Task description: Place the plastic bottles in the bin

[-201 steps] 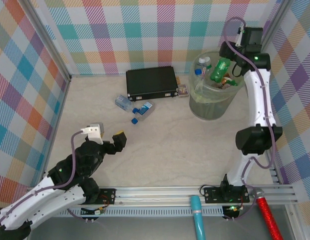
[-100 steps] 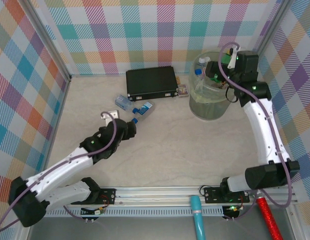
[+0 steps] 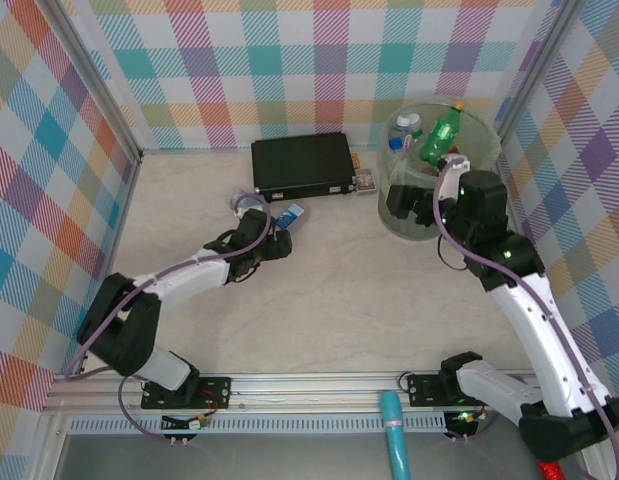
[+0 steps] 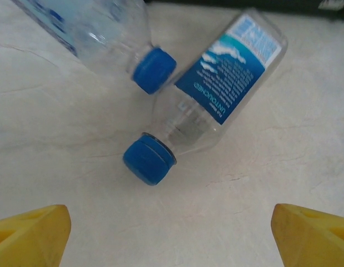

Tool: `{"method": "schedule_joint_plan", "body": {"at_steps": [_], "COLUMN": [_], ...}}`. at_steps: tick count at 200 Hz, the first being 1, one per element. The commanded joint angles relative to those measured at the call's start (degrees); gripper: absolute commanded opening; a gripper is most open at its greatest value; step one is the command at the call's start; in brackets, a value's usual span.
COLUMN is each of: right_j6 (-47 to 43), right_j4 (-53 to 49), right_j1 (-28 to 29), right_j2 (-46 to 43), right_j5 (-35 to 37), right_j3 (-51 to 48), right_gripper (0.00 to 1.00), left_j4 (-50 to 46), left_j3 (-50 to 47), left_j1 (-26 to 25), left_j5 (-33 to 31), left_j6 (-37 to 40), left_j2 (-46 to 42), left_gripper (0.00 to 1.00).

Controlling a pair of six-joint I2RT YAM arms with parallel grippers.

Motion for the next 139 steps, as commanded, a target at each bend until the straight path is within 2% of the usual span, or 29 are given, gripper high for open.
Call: {"method": "schedule_joint_plan", "body": {"at_steps": [1, 46, 74, 110, 139], "right_j6": [3.3, 4.7, 5.0, 5.4, 6.1], "right_j4": [1.6, 0.3, -0.1, 0.7, 1.5], "right_j1": [1.1, 1.7, 1.7, 1.7, 1.7], "right_j2": [-3.4, -8.6, -10.2, -11.1, -11.1], "right_j5": [-2.5, -3.3, -3.1, -2.8, -3.0], "right_j3": [-2.6, -5.6, -6.9, -8.8, -9.9], "right_gripper": [0.99, 0.99, 0.99, 0.99, 0.99], "left_j4": [4.4, 1.0, -1.7, -2.8, -5.2], "left_j3": [2.9, 8.8, 12.2, 12.7, 14.4], "left_j1": [0.7, 0.9, 0.9, 0.1, -0.8], "left_j5": [4.2, 0.6, 2.4, 7.2, 6.7], "left_j6": [5.8, 11.2, 13.2, 14.9, 16.2], "left_j2": [4.5, 13.3, 17.1, 17.1, 17.8], "left_gripper": [0.92, 0.91, 0.84, 0.74, 0.67]}}
